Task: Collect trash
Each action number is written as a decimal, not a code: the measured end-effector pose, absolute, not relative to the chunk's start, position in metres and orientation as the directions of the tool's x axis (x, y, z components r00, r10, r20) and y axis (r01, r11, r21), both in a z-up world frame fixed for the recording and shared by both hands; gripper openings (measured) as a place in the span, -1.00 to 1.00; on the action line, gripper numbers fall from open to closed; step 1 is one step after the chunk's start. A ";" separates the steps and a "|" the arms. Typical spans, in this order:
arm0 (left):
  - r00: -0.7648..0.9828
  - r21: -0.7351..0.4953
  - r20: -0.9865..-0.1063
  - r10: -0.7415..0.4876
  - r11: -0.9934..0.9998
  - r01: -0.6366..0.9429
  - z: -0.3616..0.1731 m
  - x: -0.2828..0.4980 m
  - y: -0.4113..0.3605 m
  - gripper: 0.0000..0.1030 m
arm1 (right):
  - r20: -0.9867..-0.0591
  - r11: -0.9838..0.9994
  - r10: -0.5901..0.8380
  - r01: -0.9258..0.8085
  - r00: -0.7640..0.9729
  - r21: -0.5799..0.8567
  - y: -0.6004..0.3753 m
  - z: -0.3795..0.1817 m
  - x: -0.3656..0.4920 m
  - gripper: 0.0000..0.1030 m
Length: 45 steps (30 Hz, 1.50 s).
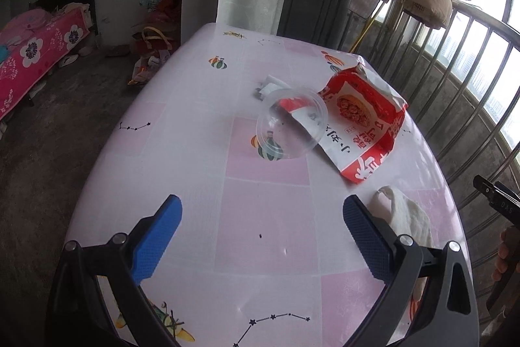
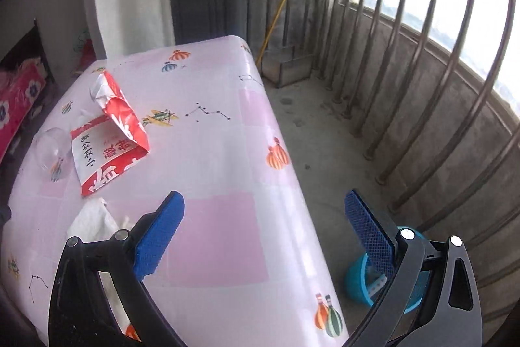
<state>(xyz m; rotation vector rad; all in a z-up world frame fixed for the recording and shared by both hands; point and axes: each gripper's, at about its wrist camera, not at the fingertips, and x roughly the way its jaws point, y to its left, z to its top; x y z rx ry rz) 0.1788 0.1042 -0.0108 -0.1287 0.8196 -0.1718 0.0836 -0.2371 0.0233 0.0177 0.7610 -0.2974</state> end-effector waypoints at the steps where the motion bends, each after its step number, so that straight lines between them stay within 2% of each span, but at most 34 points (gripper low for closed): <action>1: 0.680 -0.194 -0.700 -0.218 0.975 0.112 -0.008 0.185 0.107 0.89 | -0.673 0.970 -0.221 0.234 0.706 -0.074 -0.230 0.029 0.090 0.84; 3: 0.683 -0.241 -0.681 -0.264 0.962 0.131 -0.005 0.202 0.114 0.89 | -0.657 0.987 -0.124 0.160 0.743 -0.005 -0.222 0.040 0.104 0.84; 6: 0.682 -0.367 -0.627 -0.376 0.915 0.168 -0.003 0.230 0.128 0.89 | -0.622 0.979 0.046 0.087 0.782 0.182 -0.228 0.049 0.130 0.84; 10: 0.682 -0.425 -0.606 -0.408 0.892 0.156 -0.001 0.281 0.140 0.89 | -0.613 0.886 0.257 0.071 0.747 0.458 -0.260 0.040 0.189 0.84; 14: 0.671 -0.411 -0.608 -0.424 0.891 0.191 -0.003 0.341 0.134 0.88 | -0.638 0.784 0.413 0.102 0.650 0.612 -0.274 0.012 0.264 0.49; 15: 0.655 -0.412 -0.613 -0.442 0.886 0.212 -0.006 0.357 0.129 0.87 | -0.647 0.768 0.451 0.101 0.615 0.632 -0.272 0.004 0.281 0.46; 17: 0.632 -0.399 -0.630 -0.451 0.886 0.235 -0.014 0.386 0.119 0.62 | -0.662 0.751 0.496 0.106 0.562 0.652 -0.265 -0.012 0.309 0.26; 18: 0.615 -0.398 -0.642 -0.458 0.884 0.243 -0.020 0.399 0.113 0.55 | -0.670 0.745 0.523 0.098 0.527 0.659 -0.259 -0.021 0.324 0.25; 19: 0.597 -0.404 -0.654 -0.465 0.882 0.245 -0.027 0.412 0.108 0.39 | -0.676 0.744 0.538 0.093 0.503 0.661 -0.254 -0.029 0.336 0.17; 20: 0.583 -0.408 -0.664 -0.469 0.880 0.243 -0.034 0.424 0.103 0.23 | -0.687 0.749 0.544 0.091 0.481 0.656 -0.247 -0.036 0.346 0.15; 21: 0.564 -0.407 -0.678 -0.471 0.880 0.245 -0.042 0.434 0.097 0.18 | -0.698 0.755 0.555 0.079 0.453 0.651 -0.239 -0.043 0.354 0.15; 23: 0.509 -0.388 -0.727 -0.460 0.888 0.249 -0.062 0.451 0.082 -0.14 | -0.716 0.757 0.576 0.073 0.396 0.649 -0.228 -0.059 0.365 0.04; 27: 0.450 -0.338 -0.762 -0.465 0.879 0.337 -0.072 0.447 0.059 -0.48 | -0.677 0.725 0.638 0.009 0.366 0.688 -0.213 -0.059 0.357 0.00; 45: 0.346 -0.420 -0.743 -0.573 0.801 0.426 -0.065 0.287 0.044 -0.60 | -0.686 0.730 0.667 -0.070 0.290 0.680 -0.160 -0.061 0.241 -0.03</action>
